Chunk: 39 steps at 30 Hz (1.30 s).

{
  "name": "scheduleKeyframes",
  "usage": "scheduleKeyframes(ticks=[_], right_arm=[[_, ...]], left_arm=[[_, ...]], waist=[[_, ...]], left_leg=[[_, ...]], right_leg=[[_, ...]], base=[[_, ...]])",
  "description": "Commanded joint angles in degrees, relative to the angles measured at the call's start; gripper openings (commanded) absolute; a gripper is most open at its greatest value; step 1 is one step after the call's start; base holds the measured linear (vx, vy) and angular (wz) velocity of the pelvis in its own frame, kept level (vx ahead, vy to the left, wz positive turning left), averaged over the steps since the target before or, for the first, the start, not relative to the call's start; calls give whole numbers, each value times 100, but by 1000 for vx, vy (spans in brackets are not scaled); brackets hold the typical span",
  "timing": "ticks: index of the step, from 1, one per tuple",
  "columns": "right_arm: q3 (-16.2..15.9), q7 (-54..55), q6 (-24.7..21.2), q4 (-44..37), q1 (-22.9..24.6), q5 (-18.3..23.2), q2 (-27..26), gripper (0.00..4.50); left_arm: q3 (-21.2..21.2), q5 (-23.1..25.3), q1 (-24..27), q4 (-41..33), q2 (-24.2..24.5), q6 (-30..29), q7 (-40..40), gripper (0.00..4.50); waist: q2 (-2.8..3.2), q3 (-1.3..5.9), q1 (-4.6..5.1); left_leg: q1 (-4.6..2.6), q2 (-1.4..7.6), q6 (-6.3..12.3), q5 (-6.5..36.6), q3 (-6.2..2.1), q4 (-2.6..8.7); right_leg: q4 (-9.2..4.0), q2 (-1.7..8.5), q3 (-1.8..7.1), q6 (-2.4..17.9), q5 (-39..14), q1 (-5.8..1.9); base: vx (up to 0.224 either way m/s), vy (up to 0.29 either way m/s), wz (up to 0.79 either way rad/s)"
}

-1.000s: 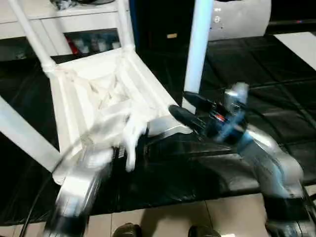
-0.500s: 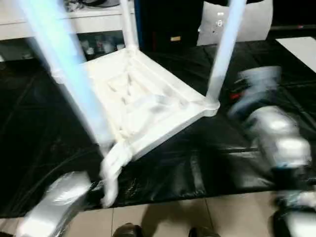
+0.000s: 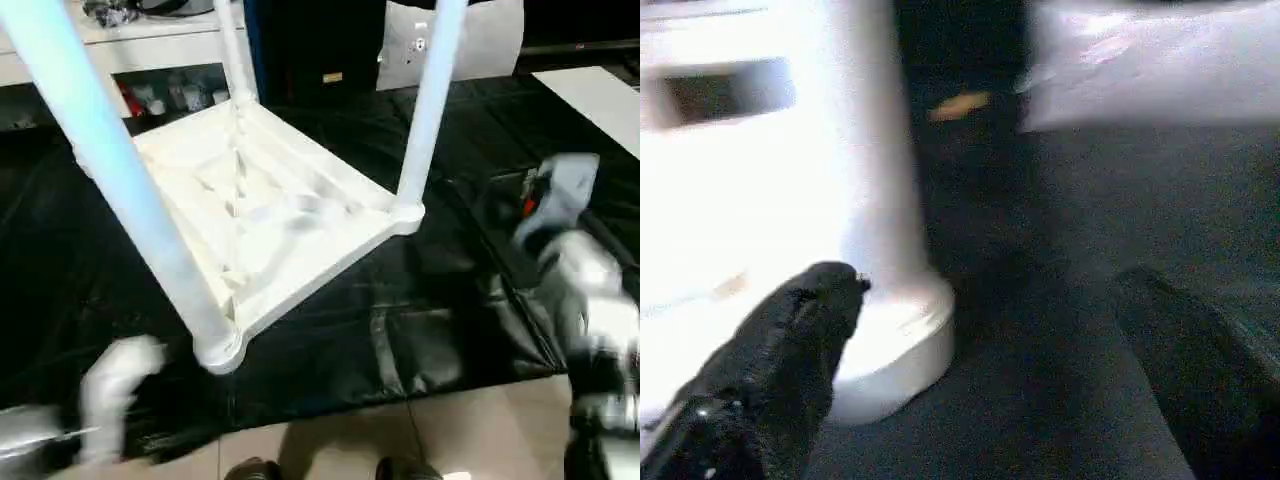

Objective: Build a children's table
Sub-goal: Rotate leg to tighten, then rotate table base

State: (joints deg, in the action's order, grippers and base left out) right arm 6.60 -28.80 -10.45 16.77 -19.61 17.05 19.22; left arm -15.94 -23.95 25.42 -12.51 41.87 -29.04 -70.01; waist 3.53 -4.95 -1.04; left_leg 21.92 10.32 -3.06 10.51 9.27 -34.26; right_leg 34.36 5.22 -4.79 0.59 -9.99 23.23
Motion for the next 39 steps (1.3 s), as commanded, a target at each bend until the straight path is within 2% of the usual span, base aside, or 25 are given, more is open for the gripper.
scheduleKeyframes(ticks=[1,2,3,4,5,8,9,11,12,14,15,16,17,18,20,22,23,25,26,27,30,32,36,38,39], right_arm=[[-140,-193,-104,-305,-50,126,26,450],[-229,-299,-162,-410,26,170,40,450],[-447,-545,-276,-626,189,243,94,450],[-650,-786,-407,-840,344,317,148,450],[-874,-1006,-560,-1045,490,365,217,450],[-1070,-1249,-849,-1342,675,374,256,450],[-1088,-1265,-885,-1369,692,371,254,450],[-1256,-1120,-990,-1314,701,113,167,450],[-1295,-1068,-998,-1284,693,45,151,450],[-1413,-863,-1039,-1154,623,-129,87,450],[-1413,-863,-1039,-1154,623,-129,87,450],[-1569,-682,-1048,-1001,534,-355,37,450],[-1637,-569,-1016,-893,472,-484,-4,450],[-1674,-501,-997,-832,436,-558,-30,450],[-1681,-278,-1007,-566,278,-645,-217,450],[-1683,-104,-979,-384,170,-747,-344,450],[-1708,57,-827,-76,12,-877,-470,450],[-1737,226,-603,294,-178,-1017,-617,450],[-1734,266,-548,392,-228,-1033,-655,450],[-1713,335,-486,528,-296,-1048,-714,450],[-1647,555,-283,889,-504,-1098,-869,450],[-1611,640,-189,1082,-657,-1129,-976,450],[-1539,698,-67,1273,-774,-1174,-1044,450],[-1516,723,3,1360,-813,-1211,-1067,450],[-1513,740,72,1419,-836,-1243,-1062,450]], left_arm=[[-93,-112,-1,-210,60,-80,-82,446],[-147,-137,26,-232,99,-121,-103,446],[-284,-179,15,-181,182,-97,-118,446],[-408,-252,-25,-67,265,-12,-150,446],[-555,-324,-141,72,340,86,-168,446],[-781,-508,-343,271,386,244,-204,446],[-812,-539,-375,286,381,251,-206,446],[-928,-796,-807,351,310,168,-204,446],[-935,-851,-911,353,288,136,-193,446],[-813,-1010,-1267,335,132,77,-120,446],[-813,-1010,-1267,335,132,77,-120,446],[-565,-1172,-1682,194,-64,-80,96,446],[-413,-1217,-1886,122,-173,-127,209,446],[-320,-1242,-2006,81,-238,-153,272,446],[-6,-1321,-2305,-108,-494,-307,462,446],[172,-1341,-2454,-186,-639,-365,565,446],[414,-1330,-2574,-297,-797,-418,630,446],[699,-1348,-2692,-457,-966,-513,695,446],[775,-1346,-2724,-497,-1014,-536,714,446],[879,-1351,-2782,-572,-1082,-597,758,446],[1243,-1463,-2964,-829,-1328,-773,928,446],[1691,-1514,-3179,-1026,-1626,-897,1121,446],[2057,-1453,-3445,-997,-1979,-924,1235,446],[2222,-1416,-3568,-964,-2117,-935,1272,446],[2312,-1367,-3665,-900,-2223,-914,1295,446]], waist=[[4,348,-3],[48,324,-22],[27,292,-31],[22,288,-49],[45,270,-81],[8,237,-107],[-3,252,-110],[7,246,-103],[13,243,-98],[12,240,-87],[6,240,-84],[4,256,-88],[22,250,-75],[20,267,-98],[-3,272,-80],[-4,284,-80],[-13,280,-65],[1,301,-57],[-8,318,-74],[-54,326,-65],[-28,362,-70],[-44,375,-70],[-69,405,-44],[-56,407,-28],[-71,398,-13]], left_leg=[[-111,235,398,1912,-55,496],[-103,239,347,1960,-47,513],[-128,235,317,2087,-36,517],[-127,238,296,2128,-34,523],[-164,230,229,2285,-28,528],[-202,208,59,2651,-58,563],[-219,219,8,2682,-73,566],[-224,208,-49,2724,-79,577],[-254,205,-98,2799,-75,570],[-232,205,-125,2834,-92,579],[-238,205,-139,2833,-87,579],[-260,197,-149,2821,-85,569],[-257,200,-202,2807,-84,577],[-286,189,-203,2776,-69,554],[-211,183,-176,2640,-84,558],[-234,178,-153,2542,-64,535],[-193,172,-151,2432,-65,538],[-209,174,-169,2340,-56,521],[-203,176,-128,2195,-43,508],[-155,184,-67,2021,-37,517],[-133,177,16,1636,-17,489],[-129,177,65,1485,-10,472],[-67,152,226,950,11,415],[-73,151,286,902,17,405],[-65,158,304,912,25,403]], right_leg=[[-424,210,258,1154,-1843,-200],[-422,215,266,1150,-1903,-202],[-441,206,284,1103,-2036,-176],[-452,219,294,1056,-2129,-187],[-481,214,308,964,-2335,-162],[-547,235,328,747,-2965,-163],[-549,246,342,723,-3025,-152],[-541,233,350,730,-3066,-135],[-549,235,356,735,-3095,-105],[-543,247,359,721,-3071,-127],[-544,243,361,711,-3076,-123],[-551,248,366,723,-3069,-118],[-535,238,363,768,-2978,-120],[-542,248,372,816,-2893,-104],[-506,261,362,824,-2836,-173],[-530,261,374,797,-2836,-154],[-514,258,366,813,-2800,-178],[-505,256,363,888,-2676,-163],[-487,249,379,943,-2429,-175],[-450,233,379,998,-2145,-210],[-379,230,372,1215,-1540,-246],[-359,218,367,1280,-1336,-264],[-310,224,360,1408,-789,-328],[-316,222,351,1451,-783,-329],[-327,219,351,1459,-816,-329]], base=[[0,0,0],[0,0,0],[0,0,0],[0,0,0],[0,0,0],[0,0,0],[0,0,0],[0,0,0],[0,0,0],[0,0,0],[0,0,0],[0,0,0],[0,0,0],[0,0,0],[0,0,0],[0,0,0],[0,0,0],[0,0,0],[0,0,0],[0,0,0],[0,0,0],[0,0,0],[0,0,0],[0,0,0],[0,0,0]])
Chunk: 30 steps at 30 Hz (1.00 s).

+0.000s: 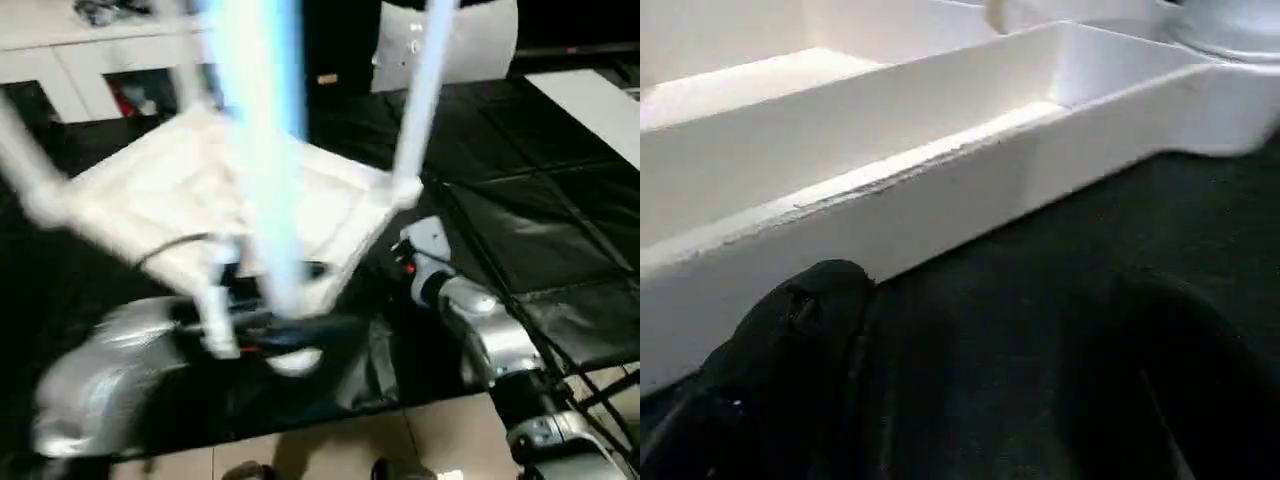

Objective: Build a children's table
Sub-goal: Rotate table base

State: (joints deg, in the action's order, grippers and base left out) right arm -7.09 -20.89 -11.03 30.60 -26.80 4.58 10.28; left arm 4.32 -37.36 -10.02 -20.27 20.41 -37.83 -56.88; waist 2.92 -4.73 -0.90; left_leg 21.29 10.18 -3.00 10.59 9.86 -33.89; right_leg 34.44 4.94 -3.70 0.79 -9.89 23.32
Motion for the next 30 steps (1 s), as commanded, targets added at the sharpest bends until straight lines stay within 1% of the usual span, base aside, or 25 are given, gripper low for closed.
scheduleKeyframes(ticks=[1,2,3,5,6,7,8,9,11,12,13,14,16,17,18,19,20,21,22,24,26,27,28,29,30], right_arm=[[-138,-45,142,47,-120,1,-162,450],[-122,-37,183,95,-137,-8,-159,450],[-110,-22,217,124,-148,-17,-159,450],[-92,-30,245,148,-159,-7,-163,450],[-58,-91,305,202,-184,3,-186,450],[-36,-135,357,250,-211,6,-217,450],[-31,-162,377,272,-225,11,-231,450],[-29,-280,468,349,-275,34,-294,450],[-56,-357,513,385,-306,55,-352,450],[-76,-375,522,412,-327,58,-394,450],[-95,-375,550,469,-362,51,-448,450],[-103,-366,570,519,-392,48,-493,450],[-105,-344,595,584,-430,38,-544,450],[-102,-303,637,697,-483,6,-593,450],[-87,-298,671,765,-511,-17,-614,450],[-67,-293,703,834,-542,-32,-635,450],[-56,-292,717,862,-555,-40,-645,450],[-34,-291,733,893,-572,-45,-657,450],[-19,-288,745,914,-582,-50,-667,450],[76,-156,819,1075,-686,-82,-665,450],[162,-19,855,1183,-736,-129,-588,450],[201,37,845,1193,-732,-141,-540,450],[263,88,849,1203,-713,-144,-474,450],[365,108,871,1186,-647,-132,-353,450],[385,106,875,1177,-629,-128,-327,450]], left_arm=[[335,27,-183,-66,-124,1,-15,446],[408,109,-299,46,-202,57,21,446],[460,172,-384,138,-253,116,33,446],[506,228,-465,223,-293,168,30,446],[560,284,-563,323,-355,231,62,446],[632,335,-690,441,-452,299,73,446],[656,346,-733,477,-487,317,79,446],[747,374,-892,604,-636,374,108,446],[824,388,-995,683,-766,408,132,446],[863,403,-1041,727,-835,439,144,446],[917,416,-1086,766,-929,459,167,446],[953,429,-1112,794,-999,480,189,446],[985,435,-1133,824,-1060,500,201,446],[999,470,-1144,870,-1078,541,212,446],[1007,499,-1156,911,-1090,579,214,446],[1013,520,-1166,950,-1096,611,205,446],[1014,528,-1170,966,-1097,624,197,446],[1013,548,-1182,994,-1104,652,203,446],[1012,562,-1188,1011,-1107,674,209,446],[977,740,-1278,1205,-1175,864,327,446],[937,994,-1342,1404,-1168,1107,481,446],[908,1100,-1362,1476,-1131,1192,548,446],[871,1199,-1381,1556,-1058,1272,604,446],[834,1278,-1374,1618,-869,1303,567,446],[831,1292,-1369,1624,-824,1303,551,446]], waist=[[-5,370,-28],[-10,362,-15],[15,349,-2],[1,335,18],[-9,322,44],[7,327,39],[-4,329,50],[26,326,61],[7,334,59],[33,340,65],[38,345,70],[24,357,85],[25,372,95],[23,384,99],[26,388,124],[16,388,136],[21,387,141],[28,376,134],[31,381,131],[40,373,139],[42,364,127],[36,356,122],[46,362,119],[32,363,113],[53,377,107]], left_leg=[[-8,174,292,950,-34,368],[-17,170,275,1047,-29,373],[-31,179,232,1207,-36,384],[-42,177,158,1435,-40,395],[-23,178,134,1506,-48,407],[-34,177,114,1545,-54,404],[-50,176,101,1615,-52,403],[-43,179,97,1626,-57,406],[-37,180,108,1579,-55,404],[-19,183,118,1540,-65,405],[-22,181,127,1522,-60,398],[-16,182,153,1465,-61,391],[-9,184,211,1357,-57,378],[8,184,264,1217,-56,368],[26,182,317,1133,-61,367],[27,180,337,1127,-58,366],[23,183,363,1112,-53,357],[9,194,368,1145,-41,356],[4,199,367,1138,-40,353],[3,210,340,1187,-41,363],[-26,208,277,1324,-32,366],[-15,209,250,1357,-44,378],[-26,210,235,1397,-41,375],[-23,205,217,1387,-44,374],[-20,209,207,1355,-49,375]], right_leg=[[-345,249,238,1432,-906,-336],[-366,237,236,1394,-1080,-328],[-386,236,231,1354,-1292,-323],[-418,239,228,1258,-1618,-315],[-430,240,227,1204,-1741,-320],[-432,241,223,1176,-1796,-316],[-446,238,225,1139,-1890,-302],[-449,242,224,1150,-1866,-302],[-440,239,225,1181,-1742,-311],[-428,244,218,1209,-1667,-327],[-430,242,218,1230,-1606,-321],[-417,244,219,1300,-1449,-329],[-398,249,219,1388,-1255,-344],[-382,251,216,1444,-1050,-360],[-362,253,207,1514,-912,-372],[-365,249,203,1535,-903,-370],[-366,252,202,1561,-920,-372],[-382,256,208,1566,-987,-361],[-380,260,210,1570,-983,-359],[-385,245,203,1577,-1007,-353],[-402,235,205,1539,-1168,-345],[-409,238,203,1479,-1267,-352],[-405,240,203,1458,-1316,-350],[-415,244,206,1401,-1374,-360],[-401,253,207,1392,-1361,-357]], base=[[0,0,0],[0,0,0],[0,0,0],[0,0,0],[0,0,0],[0,0,0],[0,0,0],[0,0,0],[0,0,0],[0,0,0],[0,0,0],[0,0,0],[0,0,0],[0,0,0],[0,0,0],[0,0,0],[0,0,0],[0,0,0],[0,0,0],[0,0,0],[0,0,0],[0,0,0],[0,0,0],[0,0,0],[0,0,0]])
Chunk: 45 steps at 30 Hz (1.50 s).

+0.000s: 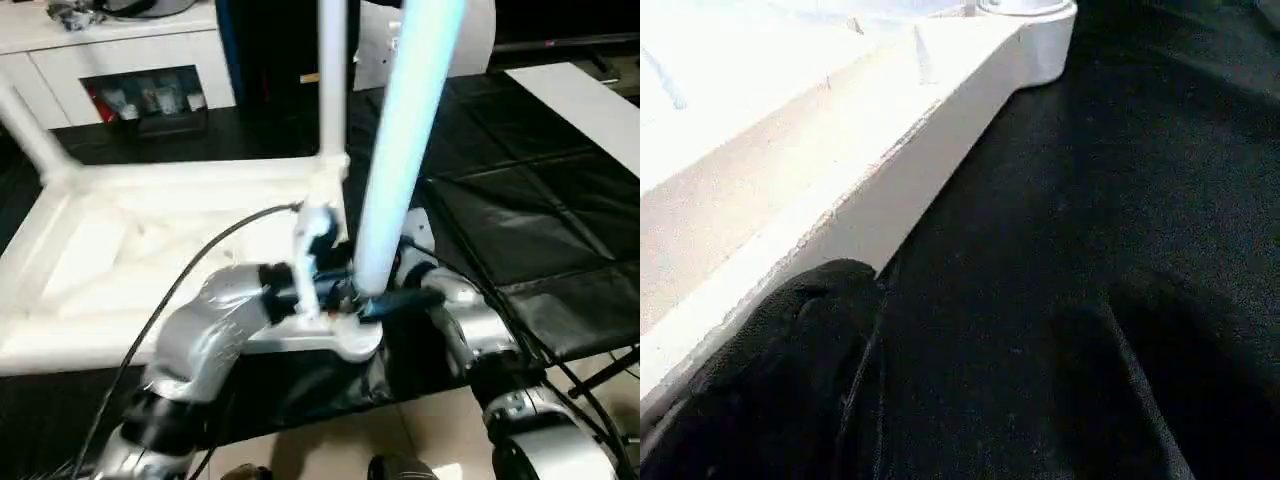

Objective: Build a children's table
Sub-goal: Rotate table base

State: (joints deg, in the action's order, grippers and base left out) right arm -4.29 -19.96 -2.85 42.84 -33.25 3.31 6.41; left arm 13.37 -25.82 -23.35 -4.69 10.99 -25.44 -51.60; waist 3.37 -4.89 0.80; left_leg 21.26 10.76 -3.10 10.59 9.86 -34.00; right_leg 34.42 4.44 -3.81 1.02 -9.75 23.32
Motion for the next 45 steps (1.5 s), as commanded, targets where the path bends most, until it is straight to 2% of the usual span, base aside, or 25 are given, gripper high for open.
scheduleKeyframes(ticks=[1,2,3,5,8,10,11,13,15,17,20,23,24,26,28,31,32,34,37,38,45], right_arm=[[138,3,67,-68,50,8,108,450],[178,-88,78,-193,159,35,215,450],[231,-390,80,-567,433,123,455,450],[232,-705,125,-867,634,204,627,450],[167,-1370,42,-1483,985,403,947,450],[116,-1841,-139,-2006,1260,594,1204,450],[97,-1995,-211,-2190,1357,667,1297,450],[97,-2243,-344,-2532,1545,835,1464,450],[118,-2661,-583,-3206,1908,1174,1751,450],[117,-2871,-741,-3544,2082,1338,1895,450],[161,-3401,-1252,-4468,2545,1774,2320,450],[174,-3574,-1436,-4771,2704,1932,2498,450],[171,-3644,-1510,-4912,2785,1993,2598,450],[165,-3785,-1723,-5235,2958,2153,2804,450],[171,-3853,-1871,-5404,3039,2256,2904,450],[198,-3927,-2100,-5648,3151,2423,3022,450],[234,-3960,-2315,-5877,3243,2529,3138,450],[240,-3960,-2379,-5947,3256,2563,3184,450],[240,-3948,-2427,-5985,3250,2607,3210,450],[230,-3936,-2444,-5991,3233,2600,3208,450],[164,-3836,-2547,-6009,3122,2580,3166,450]], left_arm=[[-77,159,-22,71,204,59,-17,446],[-68,187,41,49,385,71,-154,446],[-57,181,199,-14,761,50,-507,446],[-41,177,302,-24,997,50,-780,446],[55,295,365,116,1373,77,-1153,446],[177,502,359,300,1648,199,-1325,430],[226,586,350,378,1740,259,-1370,419],[340,786,316,544,1866,431,-1377,409],[522,1097,245,828,2013,739,-1386,391],[582,1220,198,980,2054,872,-1446,376],[679,1436,18,1372,2088,1108,-1612,358],[723,1460,-30,1440,2098,1132,-1695,331],[757,1484,-48,1480,2106,1173,-1735,329],[789,1494,-64,1550,2091,1247,-1773,323],[795,1481,-65,1578,2068,1272,-1783,295],[822,1526,-52,1652,2018,1375,-1815,285],[879,1639,-63,1789,1993,1496,-1878,275],[896,1708,-70,1865,1992,1564,-1856,250],[903,1769,-72,1933,1991,1611,-1815,240],[902,1784,-69,1965,1994,1627,-1800,215],[861,1849,-78,2123,1953,1756,-1809,169]], waist=[[8,394,-62],[18,398,-79],[20,403,-118],[32,413,-163],[62,427,-187],[44,410,-216],[58,397,-233],[45,374,-251],[41,366,-283],[36,369,-297],[19,404,-311],[19,413,-340],[8,414,-341],[5,414,-347],[8,425,-349],[-10,427,-351],[-19,431,-358],[0,441,-376],[-7,450,-383],[-8,450,-388],[-7,486,-430]], left_leg=[[-25,149,220,1340,-41,380],[-38,150,219,1317,-35,373],[-47,156,240,1287,-30,376],[-43,163,278,1157,-36,382],[-62,167,302,1192,-24,375],[-61,173,346,1347,-33,391],[-75,176,330,1455,-30,407],[-95,169,256,1639,-34,425],[-114,173,189,1763,-39,434],[-102,174,198,1744,-53,449],[-82,187,227,1611,-58,437],[-67,190,246,1530,-63,428],[-50,183,247,1519,-66,425],[-56,185,268,1487,-62,415],[-57,180,278,1452,-58,406],[-51,179,275,1425,-62,407],[-60,181,280,1427,-57,399],[-57,188,285,1393,-65,401],[-61,181,261,1409,-64,394],[-57,178,253,1404,-65,393],[-51,170,265,1276,-59,375]], right_leg=[[-402,293,219,1372,-1352,-346],[-398,290,223,1386,-1318,-338],[-405,285,227,1362,-1278,-341],[-367,266,228,1348,-1057,-342],[-356,267,228,1475,-950,-330],[-373,269,233,1385,-1119,-342],[-392,270,234,1318,-1326,-322],[-449,277,238,1209,-1746,-317],[-496,290,253,1053,-2108,-298],[-509,279,257,972,-2120,-304],[-479,292,265,1021,-1891,-324],[-469,319,259,1089,-1867,-324],[-475,326,256,1072,-1935,-339],[-491,328,262,1043,-1992,-332],[-493,324,258,1034,-2023,-327],[-505,323,251,998,-2112,-322],[-515,324,252,987,-2144,-320],[-505,329,256,932,-2164,-320],[-525,337,249,877,-2283,-311],[-524,338,247,869,-2313,-310],[-516,332,242,802,-2272,-304]], base=[[0,0,0],[0,0,0],[0,0,0],[0,0,0],[0,0,0],[0,0,0],[0,0,0],[0,0,0],[0,0,0],[0,0,0],[0,0,0],[0,0,0],[0,0,0],[0,0,0],[0,0,0],[0,0,0],[0,0,0],[0,0,0],[0,0,0],[0,0,0],[0,0,0]])
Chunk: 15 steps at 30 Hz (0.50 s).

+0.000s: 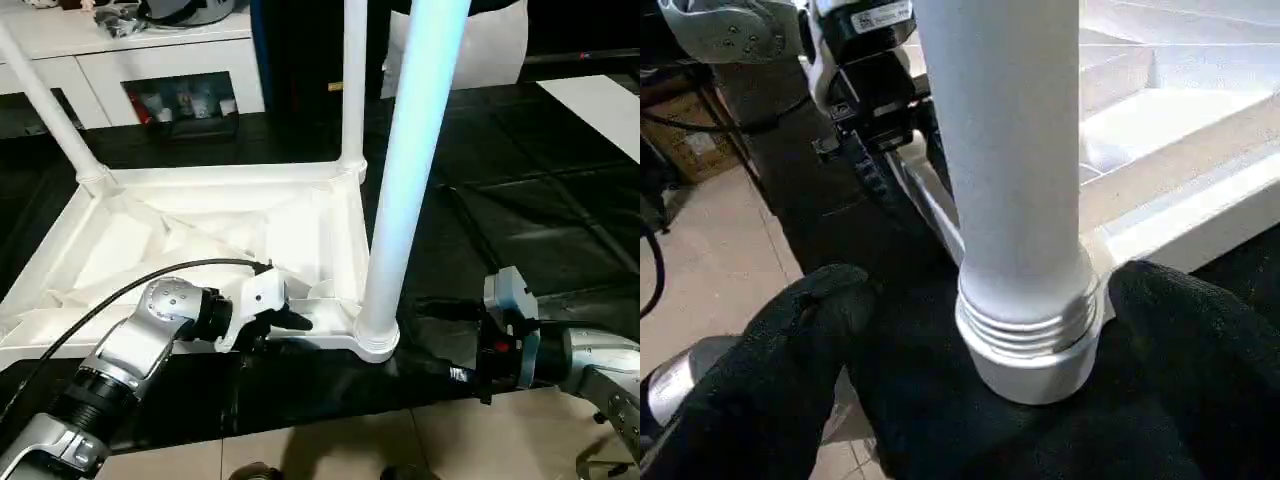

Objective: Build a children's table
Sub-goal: Rotate table base, then rotate leg to tighten

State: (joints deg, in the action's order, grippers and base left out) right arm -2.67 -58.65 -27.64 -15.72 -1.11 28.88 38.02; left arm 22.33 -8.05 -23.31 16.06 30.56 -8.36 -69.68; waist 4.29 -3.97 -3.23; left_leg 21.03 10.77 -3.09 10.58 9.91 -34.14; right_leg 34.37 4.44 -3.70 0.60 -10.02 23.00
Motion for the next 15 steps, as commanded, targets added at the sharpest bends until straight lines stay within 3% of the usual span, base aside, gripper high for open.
scheduleKeyframes(ticks=[1,4,15], right_arm=[[-21,36,-71,-133,-122,19,3,450],[-92,25,-28,-69,-188,-63,7,450],[-423,-187,327,516,-728,-435,-72,450]], left_arm=[[-45,79,-99,93,-27,71,-12,161],[-52,81,-132,180,-61,119,-18,136],[10,265,-327,690,-133,487,-96,70]], waist=[[-108,403,-26],[-84,409,-34],[-105,417,-32]], left_leg=[[-26,167,270,1248,-62,384],[-28,173,267,1251,-63,383],[-40,168,218,1375,-61,376]], right_leg=[[-506,332,231,845,-2210,-277],[-500,333,229,864,-2164,-271],[-510,337,220,835,-2311,-266]], base=[[0,0,0],[0,0,0],[0,0,0]])
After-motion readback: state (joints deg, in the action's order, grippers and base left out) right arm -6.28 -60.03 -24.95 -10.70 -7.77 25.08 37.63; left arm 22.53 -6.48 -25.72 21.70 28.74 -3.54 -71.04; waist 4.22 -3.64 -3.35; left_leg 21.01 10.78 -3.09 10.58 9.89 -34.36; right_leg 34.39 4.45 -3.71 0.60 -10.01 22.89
